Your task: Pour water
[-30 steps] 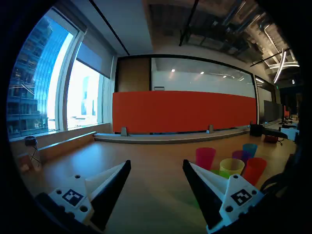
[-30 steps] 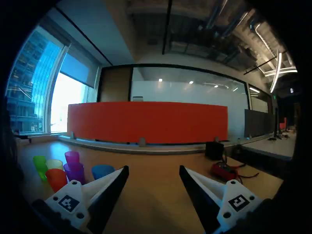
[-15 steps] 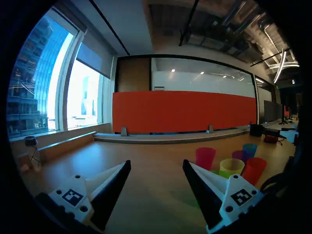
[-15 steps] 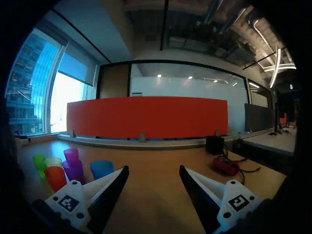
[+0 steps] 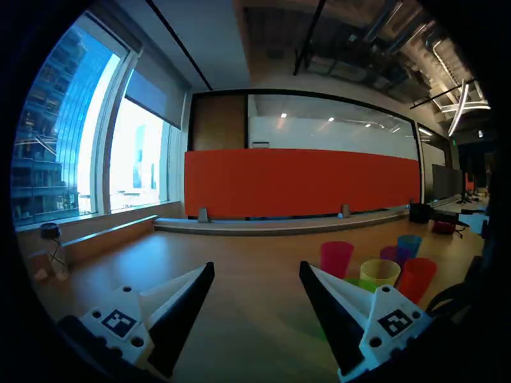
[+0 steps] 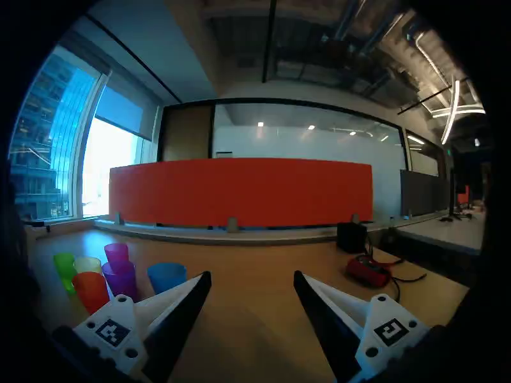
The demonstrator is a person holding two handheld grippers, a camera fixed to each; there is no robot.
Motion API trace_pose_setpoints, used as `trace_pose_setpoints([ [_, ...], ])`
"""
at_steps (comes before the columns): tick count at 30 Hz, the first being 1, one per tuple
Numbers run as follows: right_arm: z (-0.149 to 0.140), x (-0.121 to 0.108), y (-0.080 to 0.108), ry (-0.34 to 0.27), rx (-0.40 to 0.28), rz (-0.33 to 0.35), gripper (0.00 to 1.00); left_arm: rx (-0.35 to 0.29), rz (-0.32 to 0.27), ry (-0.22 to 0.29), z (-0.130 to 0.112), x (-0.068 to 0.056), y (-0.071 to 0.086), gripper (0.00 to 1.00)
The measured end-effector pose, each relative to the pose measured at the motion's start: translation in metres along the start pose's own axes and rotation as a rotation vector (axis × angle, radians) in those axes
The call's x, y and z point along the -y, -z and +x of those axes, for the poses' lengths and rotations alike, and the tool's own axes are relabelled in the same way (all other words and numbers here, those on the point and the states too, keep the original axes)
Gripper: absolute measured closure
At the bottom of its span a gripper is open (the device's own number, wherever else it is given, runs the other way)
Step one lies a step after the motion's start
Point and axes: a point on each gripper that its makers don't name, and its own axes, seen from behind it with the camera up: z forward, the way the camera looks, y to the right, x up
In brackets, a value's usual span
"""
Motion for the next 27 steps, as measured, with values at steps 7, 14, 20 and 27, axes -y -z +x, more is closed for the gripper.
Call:
trace_pose_setpoints([
  [7,-0.0016,0.0019,0.0003,0.000,0.001,0.005,0.00,0.000,0.000,0.000,-0.0002,-0.0003,0.0001,0.01],
  [14,-0.0010,0.0024,0.0007,-0.001,0.002,0.005,0.00,0.000,0.000,0.000,0.0000,-0.0009,0.0003,0.01],
  [20,-0.0009,0.0020,0.0004,0.000,0.002,0.005,0.00,0.000,0.000,0.000,0.0002,-0.0002,0.0002,0.01],
  [27,-0.0013,0.0018,0.0003,-0.001,0.002,0.005,0.00,0.000,0.000,0.000,0.0001,-0.0003,0.0004,0.01],
])
